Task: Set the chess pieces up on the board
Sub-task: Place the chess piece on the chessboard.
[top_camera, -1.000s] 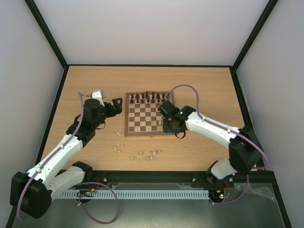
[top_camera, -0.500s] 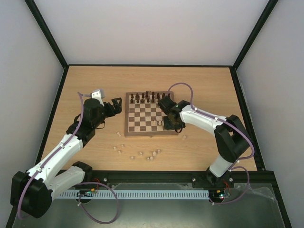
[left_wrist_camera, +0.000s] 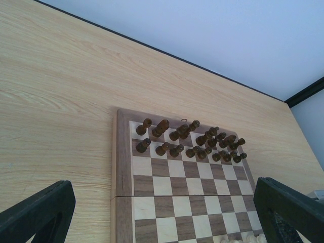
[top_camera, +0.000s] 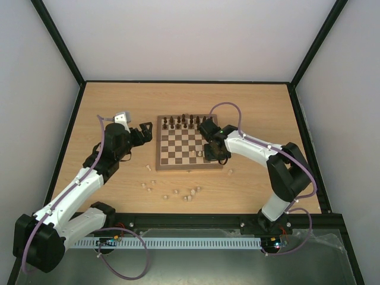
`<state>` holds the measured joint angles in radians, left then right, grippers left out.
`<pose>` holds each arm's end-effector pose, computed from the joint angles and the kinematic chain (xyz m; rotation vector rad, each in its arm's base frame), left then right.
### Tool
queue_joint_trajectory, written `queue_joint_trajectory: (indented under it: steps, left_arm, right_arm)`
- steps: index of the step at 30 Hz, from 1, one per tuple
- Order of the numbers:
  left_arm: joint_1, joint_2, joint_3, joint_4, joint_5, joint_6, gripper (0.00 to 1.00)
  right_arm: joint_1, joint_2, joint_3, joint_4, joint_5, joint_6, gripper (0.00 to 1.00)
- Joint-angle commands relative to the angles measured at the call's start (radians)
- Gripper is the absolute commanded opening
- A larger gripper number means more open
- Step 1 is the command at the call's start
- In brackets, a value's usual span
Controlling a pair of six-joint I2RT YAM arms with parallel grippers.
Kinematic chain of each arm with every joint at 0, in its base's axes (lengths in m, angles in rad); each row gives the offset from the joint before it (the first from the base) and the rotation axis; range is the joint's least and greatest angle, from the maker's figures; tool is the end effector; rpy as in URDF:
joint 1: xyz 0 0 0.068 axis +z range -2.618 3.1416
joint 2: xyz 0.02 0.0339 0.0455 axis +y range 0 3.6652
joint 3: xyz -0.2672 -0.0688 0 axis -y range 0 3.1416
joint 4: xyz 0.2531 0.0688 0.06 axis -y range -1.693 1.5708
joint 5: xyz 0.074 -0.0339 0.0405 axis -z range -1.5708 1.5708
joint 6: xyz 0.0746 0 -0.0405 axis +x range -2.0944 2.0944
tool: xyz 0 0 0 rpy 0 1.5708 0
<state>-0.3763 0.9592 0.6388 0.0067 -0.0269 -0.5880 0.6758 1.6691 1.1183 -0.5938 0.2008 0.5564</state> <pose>0.2491 -0.0963 0.2637 -0.2232 1.9214 -0.6289 0.2856 0.2099 0.1641 -0.1015 2.6765 0.1147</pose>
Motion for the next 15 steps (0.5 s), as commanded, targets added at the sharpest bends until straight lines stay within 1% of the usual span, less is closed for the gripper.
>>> queue_joint_trajectory:
  steps: [1, 4, 9, 15]
  left_arm:
    - [0.006, -0.002, 0.01, -0.005, -0.005, 0.004, 0.99]
    - [0.006, -0.002, 0.009, -0.005, -0.005, 0.003, 1.0]
    - [0.007, 0.0, 0.009, -0.005, -0.004, 0.002, 1.0]
    - [0.007, -0.001, 0.009, -0.004, -0.004, 0.002, 1.0]
  right_arm:
    - [-0.005, 0.029, 0.007, -0.003, -0.009, -0.015, 0.11]
    - [-0.005, 0.032, 0.004, 0.0, -0.014, -0.015, 0.11]
    - [-0.005, 0.025, -0.002, -0.001, -0.012, -0.013, 0.19]
    - [-0.005, -0.002, -0.002, -0.019, -0.009, -0.008, 0.26]
